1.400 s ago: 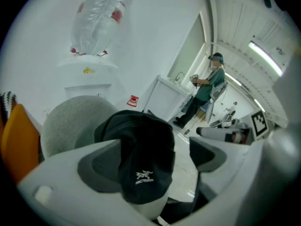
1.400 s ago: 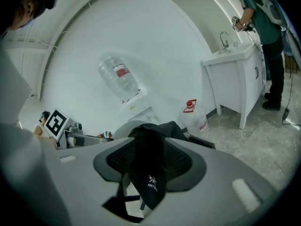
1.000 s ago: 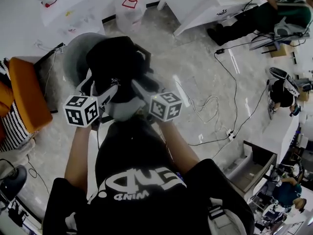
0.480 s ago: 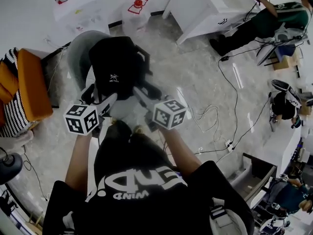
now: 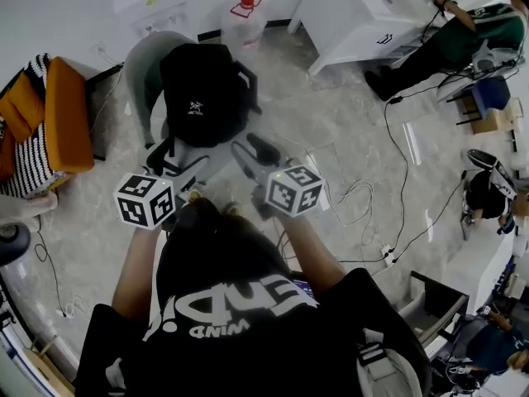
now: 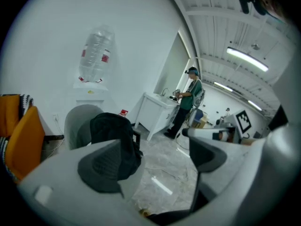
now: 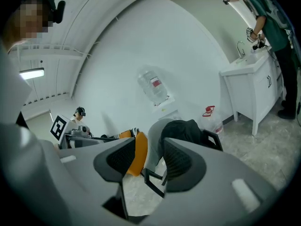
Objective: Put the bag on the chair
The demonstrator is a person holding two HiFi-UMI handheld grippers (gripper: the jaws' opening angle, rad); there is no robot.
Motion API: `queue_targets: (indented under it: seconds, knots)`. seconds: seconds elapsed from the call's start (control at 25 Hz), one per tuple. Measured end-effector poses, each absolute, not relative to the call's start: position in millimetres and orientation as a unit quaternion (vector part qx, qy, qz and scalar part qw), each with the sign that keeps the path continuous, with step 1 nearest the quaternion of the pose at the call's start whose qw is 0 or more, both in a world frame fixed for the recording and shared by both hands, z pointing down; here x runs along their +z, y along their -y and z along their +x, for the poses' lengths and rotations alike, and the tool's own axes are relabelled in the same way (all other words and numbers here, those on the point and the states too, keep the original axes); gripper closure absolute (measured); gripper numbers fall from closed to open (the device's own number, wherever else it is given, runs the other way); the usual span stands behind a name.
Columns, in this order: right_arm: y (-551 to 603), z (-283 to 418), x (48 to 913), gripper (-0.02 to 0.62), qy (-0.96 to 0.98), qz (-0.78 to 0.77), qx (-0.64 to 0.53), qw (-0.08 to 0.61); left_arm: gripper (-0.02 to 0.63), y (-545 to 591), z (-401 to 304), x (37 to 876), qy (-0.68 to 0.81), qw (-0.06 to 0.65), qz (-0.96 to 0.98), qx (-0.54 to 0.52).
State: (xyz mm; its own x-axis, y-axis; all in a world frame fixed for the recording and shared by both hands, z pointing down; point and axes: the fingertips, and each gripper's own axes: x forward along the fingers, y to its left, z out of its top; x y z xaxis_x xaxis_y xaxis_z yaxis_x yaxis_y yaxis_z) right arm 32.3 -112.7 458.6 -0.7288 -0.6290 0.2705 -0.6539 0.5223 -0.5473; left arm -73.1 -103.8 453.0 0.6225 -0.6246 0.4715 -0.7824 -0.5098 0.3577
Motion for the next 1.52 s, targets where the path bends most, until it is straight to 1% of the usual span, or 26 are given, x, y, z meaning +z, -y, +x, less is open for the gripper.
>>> queue_targets:
  seconds: [0.24, 0.44, 0.52, 0.6, 0.64, 0.72, 0.84, 0.88, 0.92, 1.04, 1.52]
  knots:
    - [67, 29, 436, 0.419, 0.878, 0.367, 0.307, 0.018, 0.154, 58, -78, 430, 0.395, 0.241, 0.876, 0.134]
    - [34, 9, 422, 0.441, 0.889, 0.361, 0.281, 0.019, 0.229, 33, -93, 410, 0.390, 0.191, 0.892, 0.127]
    - [29, 3, 420, 0.462, 0.890, 0.369, 0.267, 0.021, 0.296, 30, -105, 405, 0.395, 0.189, 0.892, 0.114]
    - [28, 1, 421, 0.479, 0.888, 0.378, 0.259, 0.020, 0.404, 30, -116, 404, 0.398, 0.191, 0.892, 0.101]
    - [28, 0, 422, 0.492, 0.887, 0.382, 0.258, 0.020, 0.436, 30, -120, 404, 0.399, 0.192, 0.891, 0.095]
    - [29, 0, 424, 0.511, 0.885, 0.389, 0.255, 0.020, 0.491, 30, -127, 406, 0.404, 0.190, 0.890, 0.092]
    - [30, 0, 427, 0.552, 0.879, 0.403, 0.253, 0.018, 0.554, 31, -135, 410, 0.417, 0.180, 0.886, 0.091]
    - [31, 1, 427, 0.562, 0.878, 0.409, 0.250, 0.016, 0.589, 32, -138, 411, 0.422, 0.175, 0.885, 0.091]
    - [32, 2, 428, 0.571, 0.876, 0.414, 0.247, 0.016, 0.606, 33, -140, 412, 0.427, 0.170, 0.883, 0.090]
    - [34, 4, 433, 0.594, 0.869, 0.430, 0.245, 0.018, 0.606, 35, -146, 416, 0.439, 0.166, 0.879, 0.087]
    - [29, 9, 451, 0.595, 0.852, 0.461, 0.248, 0.029, 0.606, 33, -153, 433, 0.445, 0.173, 0.874, 0.093]
